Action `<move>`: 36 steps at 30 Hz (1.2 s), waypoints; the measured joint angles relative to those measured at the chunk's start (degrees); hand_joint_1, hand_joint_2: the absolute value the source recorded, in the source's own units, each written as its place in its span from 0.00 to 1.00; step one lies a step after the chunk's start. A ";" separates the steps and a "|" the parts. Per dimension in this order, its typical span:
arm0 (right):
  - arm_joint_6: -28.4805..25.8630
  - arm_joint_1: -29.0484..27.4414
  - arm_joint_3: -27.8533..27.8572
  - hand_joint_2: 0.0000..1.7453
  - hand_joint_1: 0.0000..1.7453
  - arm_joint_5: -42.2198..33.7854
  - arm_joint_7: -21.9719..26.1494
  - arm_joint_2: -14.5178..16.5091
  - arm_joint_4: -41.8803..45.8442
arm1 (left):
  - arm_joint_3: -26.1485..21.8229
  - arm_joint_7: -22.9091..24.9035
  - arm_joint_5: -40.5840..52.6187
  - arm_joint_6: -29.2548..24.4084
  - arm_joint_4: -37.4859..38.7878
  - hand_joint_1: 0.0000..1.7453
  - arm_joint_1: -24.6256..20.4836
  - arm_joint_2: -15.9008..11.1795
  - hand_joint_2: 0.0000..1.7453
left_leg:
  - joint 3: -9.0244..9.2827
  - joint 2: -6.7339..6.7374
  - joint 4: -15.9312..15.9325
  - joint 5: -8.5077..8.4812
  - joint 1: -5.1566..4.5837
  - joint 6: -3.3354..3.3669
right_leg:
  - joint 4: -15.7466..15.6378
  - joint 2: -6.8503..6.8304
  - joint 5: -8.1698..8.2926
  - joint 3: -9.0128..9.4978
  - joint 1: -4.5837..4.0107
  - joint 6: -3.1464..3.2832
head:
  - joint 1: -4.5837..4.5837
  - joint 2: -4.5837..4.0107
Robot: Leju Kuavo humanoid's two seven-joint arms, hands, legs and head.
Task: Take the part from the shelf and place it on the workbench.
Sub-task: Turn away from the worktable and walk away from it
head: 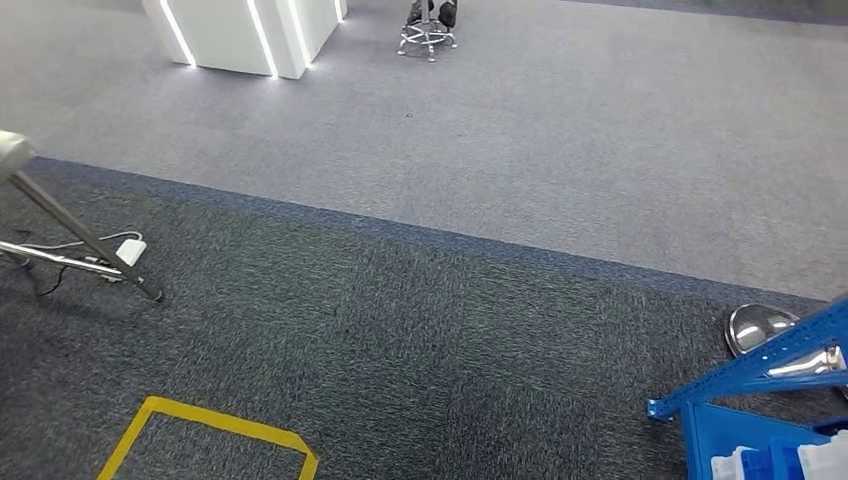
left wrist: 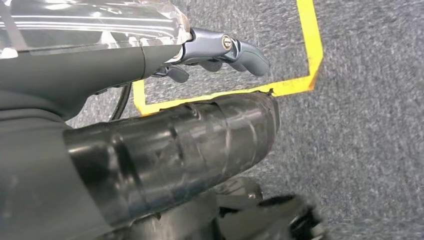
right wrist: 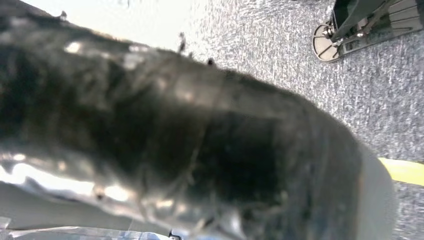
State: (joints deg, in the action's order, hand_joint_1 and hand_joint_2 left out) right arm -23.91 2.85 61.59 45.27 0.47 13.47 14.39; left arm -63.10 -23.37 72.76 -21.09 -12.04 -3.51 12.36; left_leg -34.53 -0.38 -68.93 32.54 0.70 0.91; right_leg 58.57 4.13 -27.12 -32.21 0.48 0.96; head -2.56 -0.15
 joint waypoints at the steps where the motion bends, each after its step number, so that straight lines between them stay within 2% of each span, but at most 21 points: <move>1: 0.07 0.03 0.00 0.00 0.00 0.03 -0.02 0.00 -0.04 | 0.00 0.01 0.00 0.00 0.00 0.00 0.02 -0.02 0.00 | 1.58 -1.59 4.05 -2.00 0.01 0.34 | 0.10 0.75 -0.01 -0.04 0.00 -0.07 | -0.01 0.00; 2: 0.15 0.09 0.00 0.00 0.00 0.05 -0.03 -0.01 -0.08 | 0.00 -0.03 0.00 0.00 0.00 0.00 0.00 -0.02 0.00 | 2.85 -3.06 7.45 -3.42 0.02 0.53 | 0.22 1.49 0.01 -0.17 0.00 -0.26 | -0.02 0.00; 4: 0.30 0.13 0.00 0.00 0.00 0.08 -0.04 -0.07 -0.15 | 0.01 -0.14 0.00 0.01 0.00 0.00 -0.10 -0.03 0.00 | 3.84 -4.78 10.29 -4.05 -0.12 0.71 | 0.28 2.72 0.17 -0.60 0.21 -0.94 | -0.03 0.00; 6: 0.38 0.02 0.00 0.00 0.00 0.11 -0.05 -0.17 -0.20 | 0.01 -0.30 -0.03 0.03 0.00 0.00 -0.26 0.01 0.00 | 4.09 -3.50 10.84 -4.42 -0.15 1.05 | 0.16 3.52 0.41 -0.90 0.43 -1.75 | -0.03 0.00; 8: 0.52 0.02 -0.01 0.00 0.00 0.15 -0.04 -0.27 -0.23 | 0.00 -0.53 -0.06 0.04 0.00 0.00 -0.31 0.09 0.00 | 4.31 -1.90 11.55 -4.92 0.06 1.78 | 1.95 1.28 -0.94 -1.82 0.24 -2.24 | -0.12 0.00; 10: 0.65 0.18 -0.02 0.00 0.00 0.17 -0.03 -0.39 -0.23 | 0.00 -0.69 -0.06 0.04 0.00 0.00 -0.25 0.14 0.00 | 4.32 -0.15 11.84 -5.07 0.03 2.27 | 7.98 -2.13 -4.51 -4.68 0.13 -2.52 | -0.23 0.00; 12: 0.67 0.24 -0.02 0.00 0.00 0.19 -0.03 -0.52 -0.23 | 0.00 -0.72 -0.07 0.04 0.00 0.00 -0.15 0.15 0.00 | 4.27 1.72 11.78 -4.94 -0.14 2.39 | 14.32 -3.33 -7.03 -7.68 0.32 -2.86 | -0.25 0.00; 13: 0.67 0.21 -0.02 0.00 0.00 0.20 -0.03 -0.60 -0.23 | 0.00 -0.71 -0.07 0.04 0.00 0.00 -0.15 0.17 0.00 | 4.28 2.61 11.75 -4.85 -0.18 2.37 | 15.14 -3.60 -6.79 -7.96 0.43 -3.02 | -0.25 0.00; 15: 0.67 0.14 -0.01 0.00 0.00 0.23 -0.06 -0.74 -0.23 | 0.00 -0.65 -0.02 0.04 0.00 0.00 -0.25 0.22 0.00 | 4.44 4.01 11.61 -4.59 -0.16 2.17 | 10.39 -4.53 -3.63 -5.21 0.58 -3.16 | -0.26 0.00; 17: 0.69 0.20 0.00 0.00 0.00 0.31 -0.11 -0.90 -0.23 | 0.00 -0.46 0.07 0.03 0.00 0.00 -0.31 0.26 0.00 | 4.65 5.12 11.28 -4.17 -0.29 1.66 | 3.07 -6.94 -1.00 -1.33 0.34 -2.75 | -0.25 0.00; 19: 0.71 0.32 -0.01 0.00 0.00 0.43 -0.15 -0.99 -0.23 | 0.00 -0.25 0.13 0.01 0.00 0.00 -0.41 0.27 0.00 | 4.87 6.10 11.06 -3.82 -0.53 0.98 | 0.20 -8.01 -0.55 -0.03 -0.13 -2.04 | -0.22 0.00; 21: 0.72 0.30 -0.01 0.00 0.00 0.51 -0.19 -1.05 -0.24 | 0.01 -0.17 0.19 0.01 0.00 0.00 -0.66 0.27 0.00 | 5.17 6.74 11.07 -3.58 -0.57 0.34 | 0.13 -6.83 -0.35 -0.14 -0.16 -1.38 | -0.21 0.00; 23: 0.72 0.34 0.00 0.00 0.00 0.52 -0.20 -1.11 -0.25 | 0.02 -0.21 0.36 0.02 0.00 0.00 -0.81 0.29 0.00 | 4.82 4.95 9.54 -2.14 -0.35 -0.25 | -0.22 -5.74 -0.03 -0.03 0.15 -0.68 | -0.20 0.00; 25: 0.72 0.52 0.00 0.00 0.00 0.53 -0.20 -1.17 -0.25 | 0.02 -0.30 0.53 0.03 0.00 0.00 -0.74 0.30 0.00 | 2.36 2.13 3.72 1.43 -0.13 -0.62 | -0.39 -4.59 0.22 -0.10 0.24 -0.13 | -0.20 0.00; 27: 0.72 0.60 0.00 0.00 0.00 0.54 -0.20 -1.22 -0.25 | 0.02 -0.32 0.59 0.04 0.00 0.00 -0.60 0.30 0.00 | -0.96 1.14 -3.37 4.33 -0.07 -0.72 | -0.27 -3.18 0.31 -0.31 0.12 0.08 | -0.20 0.00; 28: 0.72 0.57 0.00 0.00 0.00 0.54 -0.20 -1.22 -0.25 | 0.02 -0.33 0.60 0.05 0.00 0.00 -0.53 0.30 0.00 | -1.75 1.00 -4.87 4.29 -0.07 -0.69 | -0.16 -2.41 0.32 -0.37 0.08 0.10 | -0.20 0.00; 29: 0.71 0.54 0.00 0.00 0.00 0.54 -0.21 -1.23 -0.25 | 0.02 -0.37 0.59 0.07 0.00 0.00 -0.49 0.29 0.00 | -1.51 0.87 -4.08 3.04 -0.07 -0.58 | -0.03 -1.61 0.32 -0.40 0.06 0.09 | -0.19 0.00; 30: 0.71 0.53 0.00 0.00 0.00 0.53 -0.21 -1.22 -0.26 | 0.02 -0.45 0.60 0.10 0.00 0.00 -0.48 0.28 0.00 | -0.36 0.53 -1.30 0.99 -0.07 -0.37 | 0.08 -0.82 0.31 -0.40 0.06 0.07 | -0.19 0.00; 32: 0.71 0.58 0.00 0.00 0.00 0.51 -0.22 -1.18 -0.30 | 0.02 -0.65 0.61 0.18 0.00 0.00 -0.49 0.21 0.00 | 2.79 -1.74 6.38 -2.78 -0.05 0.19 | 0.31 0.62 0.32 -0.51 0.03 -0.14 | -0.20 0.00; 34: 0.72 0.66 0.00 0.00 0.00 0.49 -0.22 -1.13 -0.35 | 0.03 -0.77 0.64 0.24 0.00 0.00 -0.56 0.14 0.00 | 4.23 -3.41 10.25 -3.85 -0.13 0.47 | 0.41 1.82 0.48 -0.85 0.08 -0.76 | -0.20 0.00; 36: 0.77 0.54 0.01 0.00 0.00 0.43 -0.24 -1.14 -0.41 | 0.05 -0.69 0.69 0.21 0.01 0.00 -0.71 0.17 0.00 | 4.44 -2.67 10.71 -3.97 -0.20 0.74 | 0.23 2.87 0.76 -1.11 0.17 -1.60 | -0.20 0.00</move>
State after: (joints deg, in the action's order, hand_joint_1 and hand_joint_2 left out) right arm -23.14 3.39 61.60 45.70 0.22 12.33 13.98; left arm -63.05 -24.06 73.44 -20.88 -12.04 -4.23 12.52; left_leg -30.10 -3.06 -58.22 28.56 0.50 1.65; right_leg 58.80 7.00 -26.36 -33.32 0.65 -0.64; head -2.76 -0.15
